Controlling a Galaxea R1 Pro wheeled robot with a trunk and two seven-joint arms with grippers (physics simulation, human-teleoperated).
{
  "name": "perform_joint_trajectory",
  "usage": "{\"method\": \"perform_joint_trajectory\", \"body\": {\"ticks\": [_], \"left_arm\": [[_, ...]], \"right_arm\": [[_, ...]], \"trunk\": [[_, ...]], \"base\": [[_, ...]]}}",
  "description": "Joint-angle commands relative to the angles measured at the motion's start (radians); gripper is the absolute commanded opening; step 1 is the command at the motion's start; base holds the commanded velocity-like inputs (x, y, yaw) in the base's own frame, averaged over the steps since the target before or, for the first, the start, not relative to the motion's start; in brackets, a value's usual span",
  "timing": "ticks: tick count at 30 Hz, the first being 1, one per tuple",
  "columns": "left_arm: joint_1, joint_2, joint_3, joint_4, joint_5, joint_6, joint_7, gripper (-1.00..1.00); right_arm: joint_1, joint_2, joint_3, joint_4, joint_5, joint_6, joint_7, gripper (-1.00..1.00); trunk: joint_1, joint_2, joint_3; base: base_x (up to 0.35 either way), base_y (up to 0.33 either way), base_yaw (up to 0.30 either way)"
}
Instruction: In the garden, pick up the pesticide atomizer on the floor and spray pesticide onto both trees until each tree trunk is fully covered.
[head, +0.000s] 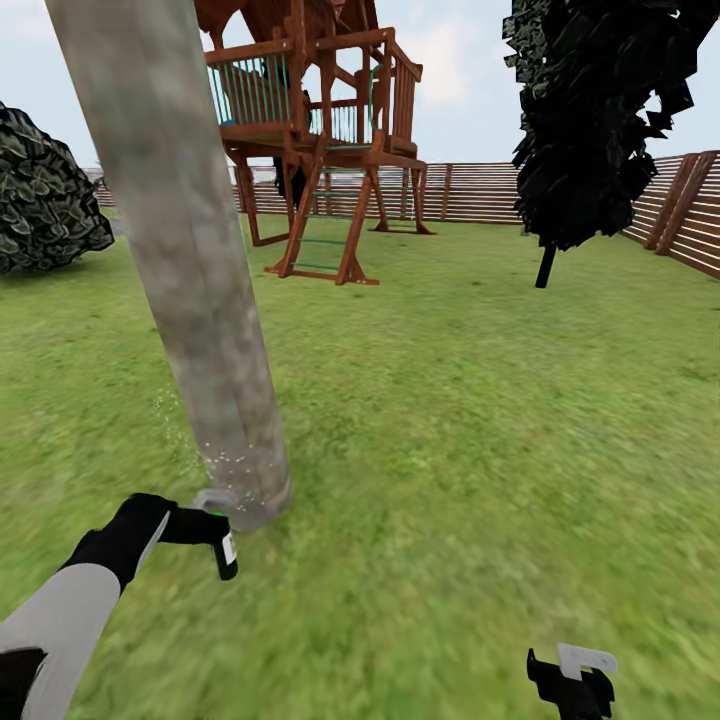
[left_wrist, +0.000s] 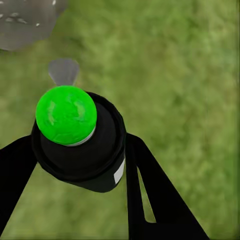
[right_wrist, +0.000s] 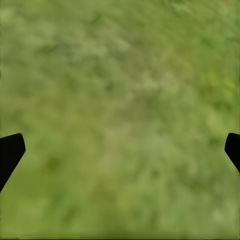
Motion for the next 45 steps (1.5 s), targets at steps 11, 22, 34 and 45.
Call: {"method": "perform_joint_trajectory", "body": {"ticks": [11,22,34,45], "left_arm": [[-0.035,0.093,0.012,-0.249,0.066,0.143,-0.053,-1.0],[-0.032,0.092,0.003,-0.297,0.065,0.232,-0.058,-1.0],[-0.034,0.086,0.004,-0.324,0.069,0.234,-0.057,-1.0],[-0.031,0.086,0.006,-0.323,0.07,0.233,-0.056,-1.0]], "right_arm": [[0.0,0.002,0.0,0.0,0.0,0.0,-0.001,1.0],[0.0,-0.002,0.0,0.0,0.0,0.0,0.0,1.0],[0.0,0.0,0.0,0.0,0.0,0.0,0.0,1.0],[0.0,0.0,0.0,0.0,0.0,0.0,0.0,1.0]], "trunk": [[0.0,0.0,0.0],[0.0,0.0,0.0],[0.0,0.0,0.0],[0.0,0.0,0.0]], "base": [[-0.049,0.0,0.03],[0.057,-0.148,0.114],[-0.023,-0.267,0.139],[0.058,-0.275,0.122]]}}
